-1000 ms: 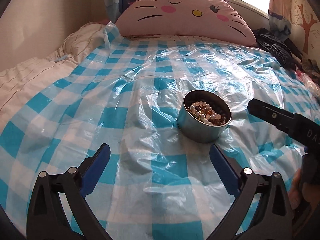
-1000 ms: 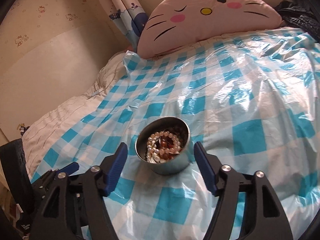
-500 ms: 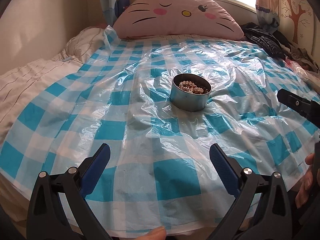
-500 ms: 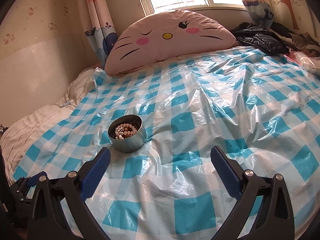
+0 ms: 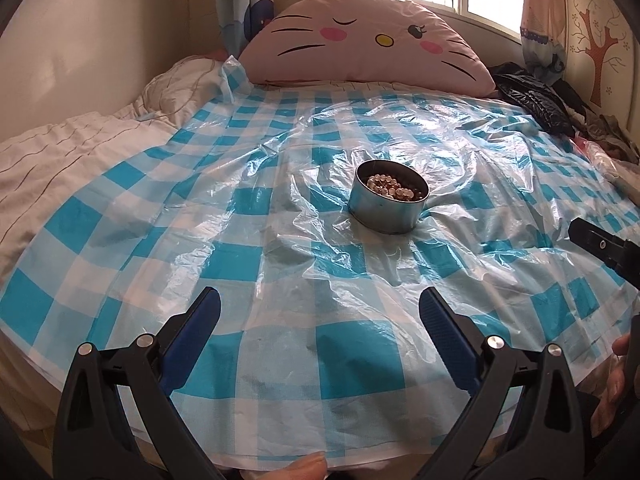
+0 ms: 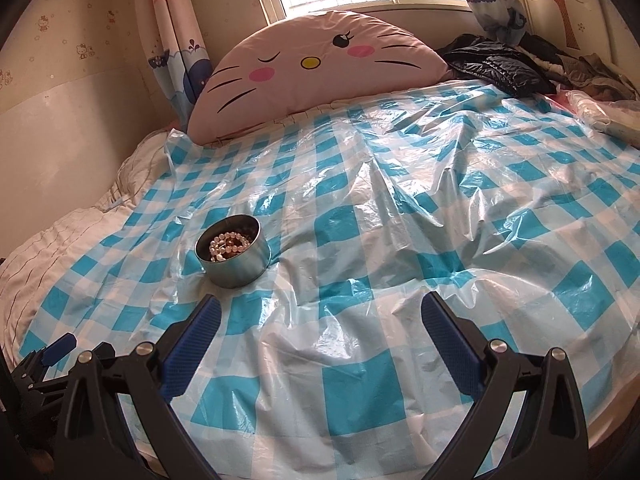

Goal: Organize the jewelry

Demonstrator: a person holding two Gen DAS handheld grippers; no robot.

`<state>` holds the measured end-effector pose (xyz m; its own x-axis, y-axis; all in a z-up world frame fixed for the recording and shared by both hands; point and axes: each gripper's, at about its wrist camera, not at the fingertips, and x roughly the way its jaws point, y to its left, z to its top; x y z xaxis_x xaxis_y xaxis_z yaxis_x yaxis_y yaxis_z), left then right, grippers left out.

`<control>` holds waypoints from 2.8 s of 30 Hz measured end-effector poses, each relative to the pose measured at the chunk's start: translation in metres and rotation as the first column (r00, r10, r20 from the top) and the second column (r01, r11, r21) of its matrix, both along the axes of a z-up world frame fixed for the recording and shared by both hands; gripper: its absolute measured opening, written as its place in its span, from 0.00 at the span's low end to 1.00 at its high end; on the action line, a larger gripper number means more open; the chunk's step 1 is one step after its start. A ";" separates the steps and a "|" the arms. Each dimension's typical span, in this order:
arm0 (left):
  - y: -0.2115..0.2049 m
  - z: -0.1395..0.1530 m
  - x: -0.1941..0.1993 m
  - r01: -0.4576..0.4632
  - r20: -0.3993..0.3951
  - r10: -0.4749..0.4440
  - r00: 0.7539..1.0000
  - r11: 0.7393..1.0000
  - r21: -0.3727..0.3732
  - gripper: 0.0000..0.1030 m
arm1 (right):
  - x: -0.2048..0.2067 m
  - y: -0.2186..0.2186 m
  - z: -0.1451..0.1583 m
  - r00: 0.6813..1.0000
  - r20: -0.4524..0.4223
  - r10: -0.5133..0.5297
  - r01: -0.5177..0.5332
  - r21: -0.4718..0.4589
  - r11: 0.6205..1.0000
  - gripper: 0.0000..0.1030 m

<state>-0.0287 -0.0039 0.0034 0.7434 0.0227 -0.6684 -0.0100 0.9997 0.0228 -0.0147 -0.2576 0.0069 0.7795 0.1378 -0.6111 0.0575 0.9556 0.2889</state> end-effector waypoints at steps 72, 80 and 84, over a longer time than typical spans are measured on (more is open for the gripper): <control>-0.006 0.003 -0.002 0.023 0.021 -0.023 1.000 1.000 0.004 0.93 | -0.002 0.029 0.002 0.996 -0.011 0.089 -0.090 -0.122 0.988 0.93; -0.007 0.003 -0.002 0.022 0.022 -0.022 1.000 1.000 0.004 0.93 | -0.002 0.029 0.002 0.996 -0.012 0.089 -0.090 -0.122 0.989 0.93; -0.007 0.003 -0.002 0.022 0.022 -0.022 1.000 1.000 0.004 0.93 | -0.002 0.028 0.002 0.996 -0.011 0.089 -0.089 -0.122 0.988 0.93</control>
<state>-0.0311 -0.0107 0.0065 0.7585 0.0085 -0.6517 0.0118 0.9996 0.0269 -0.0166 -0.2292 0.0092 0.7638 0.1306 -0.6321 -0.0282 0.9851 0.1695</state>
